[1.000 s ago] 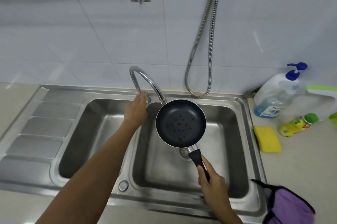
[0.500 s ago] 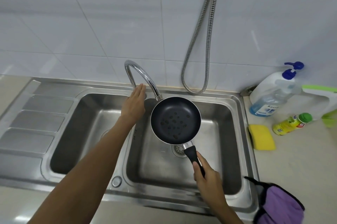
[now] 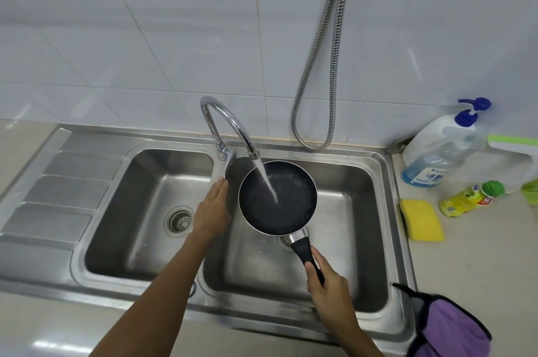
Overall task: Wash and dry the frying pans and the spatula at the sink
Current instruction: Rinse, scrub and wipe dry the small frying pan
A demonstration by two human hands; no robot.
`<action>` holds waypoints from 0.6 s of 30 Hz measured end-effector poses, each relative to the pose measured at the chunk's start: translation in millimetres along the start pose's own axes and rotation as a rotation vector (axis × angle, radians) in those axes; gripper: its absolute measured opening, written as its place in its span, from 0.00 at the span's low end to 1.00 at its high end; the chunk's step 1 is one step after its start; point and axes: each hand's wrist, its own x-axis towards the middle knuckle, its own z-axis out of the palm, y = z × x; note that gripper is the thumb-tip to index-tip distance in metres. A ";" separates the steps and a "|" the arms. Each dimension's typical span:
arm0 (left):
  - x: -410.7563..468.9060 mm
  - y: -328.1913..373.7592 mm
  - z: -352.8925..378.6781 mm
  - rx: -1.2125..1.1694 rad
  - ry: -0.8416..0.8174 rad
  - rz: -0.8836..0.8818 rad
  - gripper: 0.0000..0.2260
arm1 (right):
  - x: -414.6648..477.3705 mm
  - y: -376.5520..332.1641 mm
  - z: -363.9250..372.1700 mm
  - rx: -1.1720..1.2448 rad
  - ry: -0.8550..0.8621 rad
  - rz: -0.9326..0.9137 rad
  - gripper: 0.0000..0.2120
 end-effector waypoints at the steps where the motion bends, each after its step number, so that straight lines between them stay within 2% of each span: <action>1: 2.3 -0.6 0.4 -0.013 0.008 -0.004 0.34 | -0.5 1.8 0.3 0.003 0.000 -0.008 0.20; 9: 3.5 4.3 -2.8 -0.111 0.084 -0.002 0.31 | -2.4 9.9 0.9 0.006 0.021 -0.044 0.21; 15: 10.5 19.1 -6.2 -0.279 0.106 -0.104 0.25 | -0.7 11.7 -1.4 -0.018 0.027 -0.049 0.20; 18: 13.6 33.9 -15.2 -0.393 0.099 -0.212 0.20 | -0.3 12.5 -2.6 -0.028 0.024 -0.042 0.20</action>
